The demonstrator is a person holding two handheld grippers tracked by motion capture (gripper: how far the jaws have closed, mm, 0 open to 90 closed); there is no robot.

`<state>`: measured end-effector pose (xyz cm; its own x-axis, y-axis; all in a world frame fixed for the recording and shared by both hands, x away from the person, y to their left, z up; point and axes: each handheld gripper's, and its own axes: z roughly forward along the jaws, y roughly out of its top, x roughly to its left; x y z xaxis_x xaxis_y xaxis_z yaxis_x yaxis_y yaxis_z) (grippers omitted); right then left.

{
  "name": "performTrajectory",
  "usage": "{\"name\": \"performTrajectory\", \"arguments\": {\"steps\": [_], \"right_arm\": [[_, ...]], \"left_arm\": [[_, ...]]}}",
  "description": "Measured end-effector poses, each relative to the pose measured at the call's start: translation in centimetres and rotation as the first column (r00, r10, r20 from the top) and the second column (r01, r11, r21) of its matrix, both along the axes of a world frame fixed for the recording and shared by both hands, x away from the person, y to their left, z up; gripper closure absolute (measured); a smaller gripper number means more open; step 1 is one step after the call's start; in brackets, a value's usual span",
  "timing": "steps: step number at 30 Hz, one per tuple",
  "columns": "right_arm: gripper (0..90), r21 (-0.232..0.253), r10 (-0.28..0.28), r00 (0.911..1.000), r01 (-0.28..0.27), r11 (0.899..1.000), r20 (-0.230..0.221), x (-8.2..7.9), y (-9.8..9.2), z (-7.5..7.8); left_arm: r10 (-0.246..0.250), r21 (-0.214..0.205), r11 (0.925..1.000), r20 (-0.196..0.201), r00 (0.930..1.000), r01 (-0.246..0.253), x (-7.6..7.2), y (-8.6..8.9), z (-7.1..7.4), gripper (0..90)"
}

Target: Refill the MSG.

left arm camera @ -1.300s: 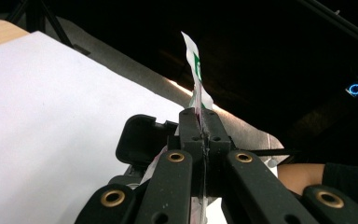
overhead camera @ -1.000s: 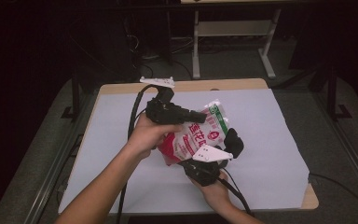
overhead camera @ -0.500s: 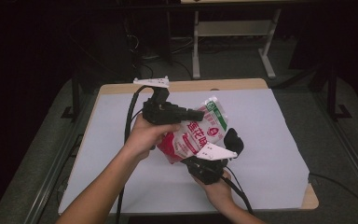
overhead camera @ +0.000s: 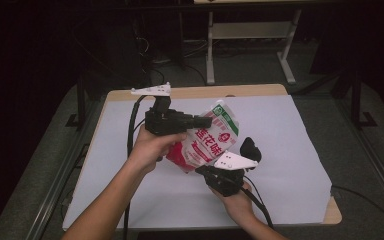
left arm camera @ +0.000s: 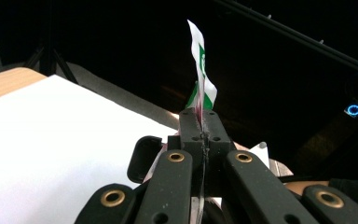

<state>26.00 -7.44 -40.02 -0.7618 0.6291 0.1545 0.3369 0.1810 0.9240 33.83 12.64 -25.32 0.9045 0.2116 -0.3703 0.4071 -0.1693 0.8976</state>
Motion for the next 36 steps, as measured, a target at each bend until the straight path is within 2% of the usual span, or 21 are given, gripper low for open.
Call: {"name": "performTrajectory", "arguments": {"steps": [11,13,19,24,26,29,33,36], "right_arm": [[90.0,-0.019,0.013,0.9998,-0.012,1.0,0.014,0.5,-1.8,0.6],[90.0,-0.016,0.018,0.9998,-0.018,1.0,0.003,0.6,-2.3,0.7],[90.0,-0.052,0.041,0.999,-0.041,0.998,-0.019,1.0,-3.5,0.9],[90.0,-0.068,0.062,0.9977,-0.064,0.996,-0.027,1.1,-4.2,0.6],[90.0,-0.07,0.077,0.9968,-0.078,0.994,-0.019,1.0,-4.9,0.5],[90.0,-0.067,0.088,0.996,-0.089,0.994,-0.015,0.8,-5.6,0.5],[90.0,-0.063,0.081,0.9965,-0.082,0.995,-0.02,0.7,-6.5,0.3],[90.0,-0.07,0.083,0.9964,-0.084,0.994,-0.016,0.6,-7.2,0.4]], "left_arm": [[0.042,-0.051,0.9978,-0.001,0.9991,-0.042,0.6,1.4,-0.9,90.0],[0.058,-0.053,0.9969,0.0,0.9983,-0.058,0.7,1.7,-1.3,90.0],[0.082,-0.067,0.9944,0.006,0.9966,-0.081,1.2,2.5,-2.4,89.9],[0.09,-0.061,0.9941,0.01,0.9959,-0.09,1.5,2.9,-3.1,89.9],[0.094,-0.051,0.9945,0.039,0.9948,-0.092,1.7,3.1,-3.6,89.9],[0.103,-0.051,0.9936,0.041,0.9938,-0.101,2.0,3.3,-4.1,89.9],[0.115,-0.029,0.9931,0.056,0.9918,-0.113,2.7,3.3,-5.1,89.9],[0.119,-0.029,0.9927,0.057,0.9913,-0.117,3.1,3.3,-5.7,89.9]]}}
